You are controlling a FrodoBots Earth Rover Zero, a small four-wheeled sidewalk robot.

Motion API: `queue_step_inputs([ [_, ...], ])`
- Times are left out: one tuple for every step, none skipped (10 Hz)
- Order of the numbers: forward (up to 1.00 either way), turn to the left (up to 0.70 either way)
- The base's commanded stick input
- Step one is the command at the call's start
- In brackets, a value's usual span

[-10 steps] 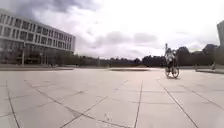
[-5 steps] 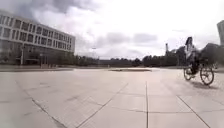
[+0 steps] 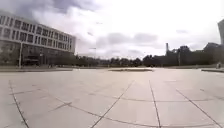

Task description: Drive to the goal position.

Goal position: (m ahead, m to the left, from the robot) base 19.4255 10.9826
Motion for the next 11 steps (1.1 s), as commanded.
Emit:
queue_step_inputs([
  [0.70, 0.00],
  [0.70, 0.00],
  [0.70, 0.00],
  [0.70, 0.00],
  [0.70, 0.00],
  [0.70, 0.00],
  [0.70, 0.00],
  [0.70, 0.00],
  [0.70, 0.00],
  [0.70, 0.00],
  [0.70, 0.00],
])
